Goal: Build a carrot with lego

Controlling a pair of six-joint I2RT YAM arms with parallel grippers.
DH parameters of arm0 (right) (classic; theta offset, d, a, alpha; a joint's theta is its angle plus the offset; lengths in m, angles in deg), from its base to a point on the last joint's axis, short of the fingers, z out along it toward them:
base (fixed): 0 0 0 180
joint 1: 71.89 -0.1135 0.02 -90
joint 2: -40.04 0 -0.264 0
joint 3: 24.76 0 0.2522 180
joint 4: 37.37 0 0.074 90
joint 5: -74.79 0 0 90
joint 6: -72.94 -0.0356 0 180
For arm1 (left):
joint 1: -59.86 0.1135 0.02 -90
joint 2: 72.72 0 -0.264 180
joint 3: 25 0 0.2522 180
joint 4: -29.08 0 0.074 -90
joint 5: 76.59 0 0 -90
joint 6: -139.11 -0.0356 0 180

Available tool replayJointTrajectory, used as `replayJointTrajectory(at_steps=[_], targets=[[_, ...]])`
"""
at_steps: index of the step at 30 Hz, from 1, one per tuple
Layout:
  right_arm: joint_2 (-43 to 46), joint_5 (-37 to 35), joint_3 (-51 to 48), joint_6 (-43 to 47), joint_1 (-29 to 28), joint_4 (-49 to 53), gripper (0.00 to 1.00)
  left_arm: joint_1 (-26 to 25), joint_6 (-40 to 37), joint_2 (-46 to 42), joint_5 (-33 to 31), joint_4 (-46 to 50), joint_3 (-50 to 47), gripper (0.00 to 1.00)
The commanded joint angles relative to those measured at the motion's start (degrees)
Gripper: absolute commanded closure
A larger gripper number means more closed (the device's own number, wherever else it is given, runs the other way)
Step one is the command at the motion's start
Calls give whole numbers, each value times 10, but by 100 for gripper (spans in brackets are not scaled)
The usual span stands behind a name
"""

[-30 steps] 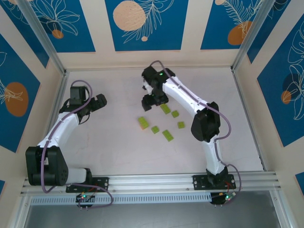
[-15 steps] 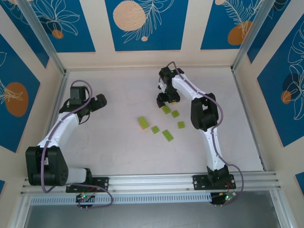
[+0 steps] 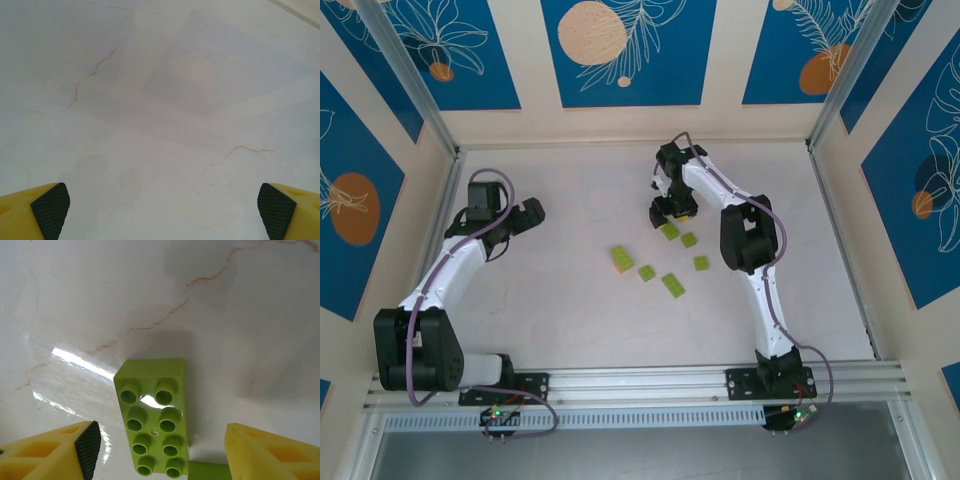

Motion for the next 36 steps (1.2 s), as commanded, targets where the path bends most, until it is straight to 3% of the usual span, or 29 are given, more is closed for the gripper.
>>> replayJointTrajectory(at_steps=[1,27,36], targets=[[-15,24,7,21,4,10,33,8,-7,6,2,3,6,1],[-26,32,-15,29,7,9,40,8,-7,4,2,2,5,1],[-30,29,-18,28,7,7,49,8,-7,4,2,3,6,1]])
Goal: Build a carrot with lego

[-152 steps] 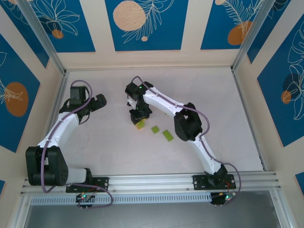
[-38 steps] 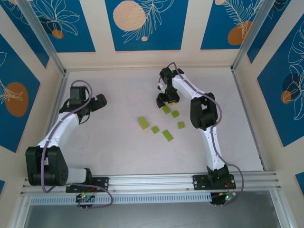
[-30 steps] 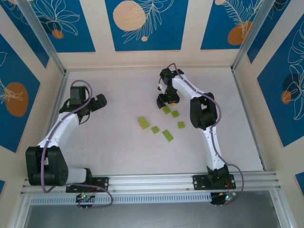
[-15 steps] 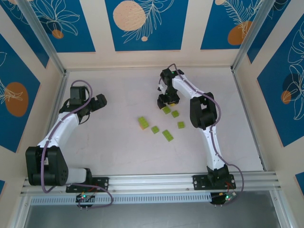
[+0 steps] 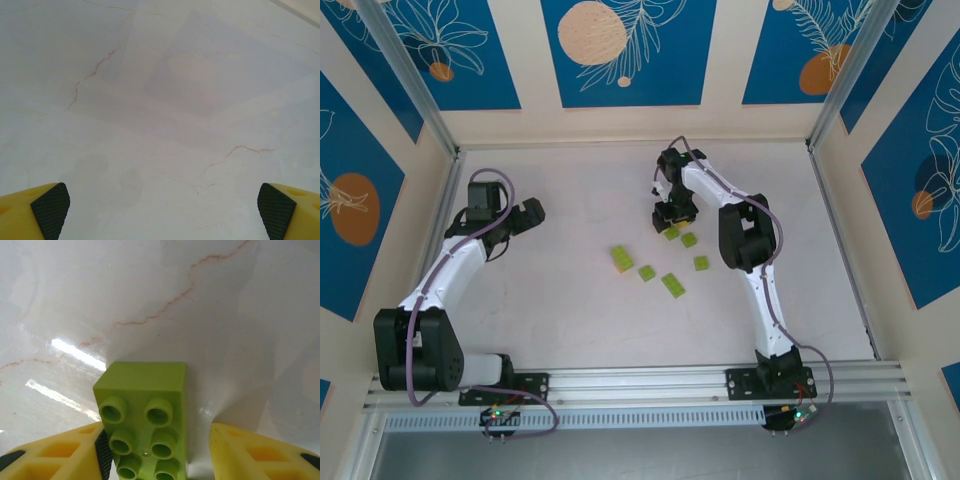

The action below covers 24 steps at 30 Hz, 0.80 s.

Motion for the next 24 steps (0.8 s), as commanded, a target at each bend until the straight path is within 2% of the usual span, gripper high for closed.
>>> replayJointTrajectory(at_steps=[1,13,19,24], targets=[[-12,17,-6,9,3,9,50,7,-5,5,2,3,6,1],[5,33,1,1,2,18,58,8,-5,3,2,3,6,1],[75,46,-21,-30,-15,32,59,8,-5,3,4,2,5,1],[143,55,-61,-62,-60,46,58,8,-4,2,5,2,4,1]])
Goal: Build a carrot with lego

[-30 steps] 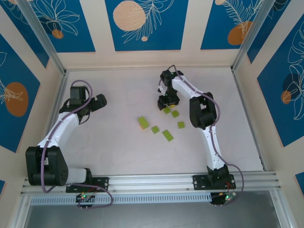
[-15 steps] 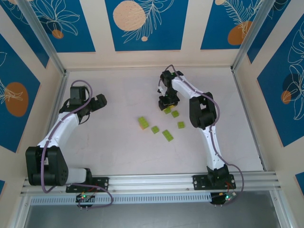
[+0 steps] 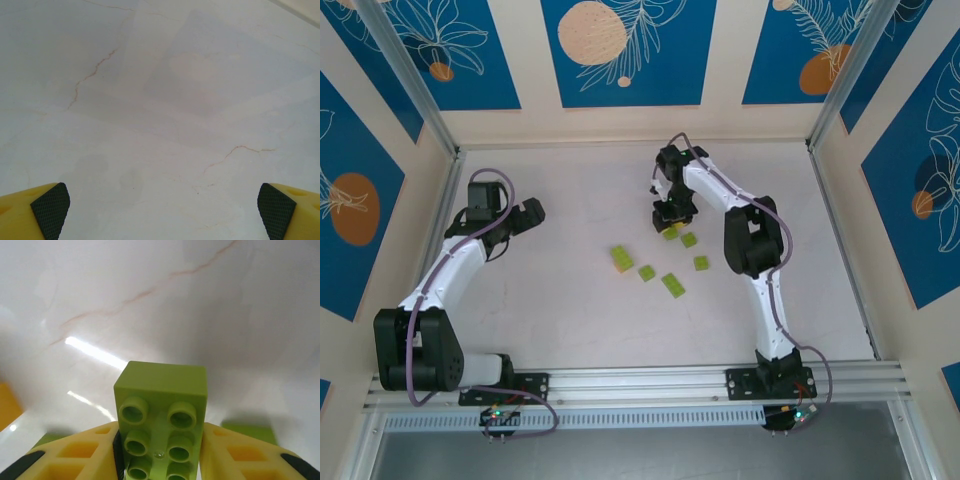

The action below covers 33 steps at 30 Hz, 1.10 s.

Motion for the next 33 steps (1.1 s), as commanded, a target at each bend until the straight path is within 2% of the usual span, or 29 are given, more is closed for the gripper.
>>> replayJointTrajectory(at_steps=[1,6,12,20,33], targets=[[70,36,-19,-38,-43,28,58,7,-4,1,5,1,4,1],[92,59,-22,-84,-101,32,58,8,-3,0,7,0,2,1],[66,59,23,-115,-142,40,58,7,-2,-4,11,1,3,1],[16,53,64,-122,-161,48,58,8,-2,-7,11,2,2,1],[0,48,67,-113,-163,51,59,8,-2,-5,9,1,2,1]])
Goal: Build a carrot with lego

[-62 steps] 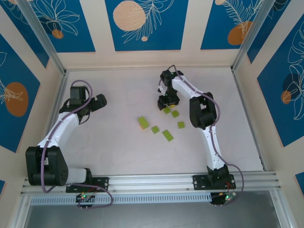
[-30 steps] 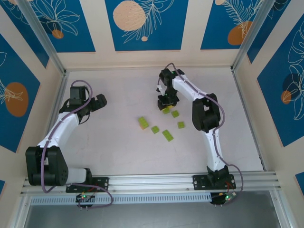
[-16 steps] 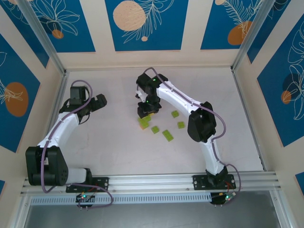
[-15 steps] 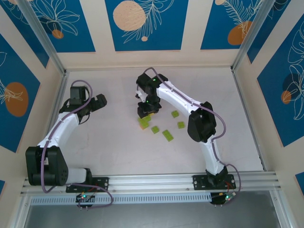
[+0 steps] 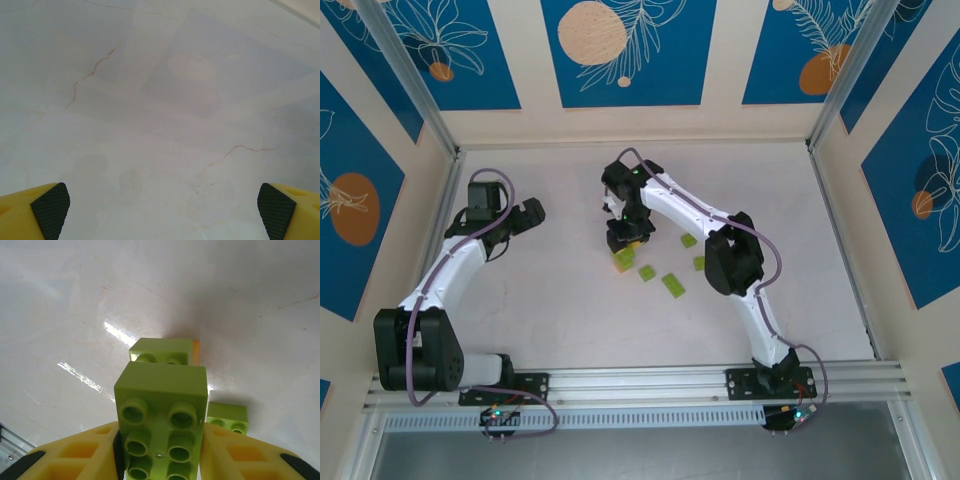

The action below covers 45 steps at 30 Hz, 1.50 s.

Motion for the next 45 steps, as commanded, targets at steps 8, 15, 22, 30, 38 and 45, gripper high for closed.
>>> replayJointTrajectory(at_steps=[8,15,22,30,38,45], targets=[[-20,5,15,-3,-8,15,59,8,-2,-6,7,1,2,1],[-23,4,13,-5,-9,14,59,8,-3,-5,7,0,0,1],[-27,5,9,-6,-10,11,59,8,-3,-6,7,-1,0,1],[-30,4,-1,-6,-14,9,59,8,-2,-6,8,-1,0,1],[-38,4,-5,-3,-18,6,59,7,-3,-5,8,-1,0,1],[-42,-6,-7,2,-21,10,59,8,-3,-5,7,-1,0,1]])
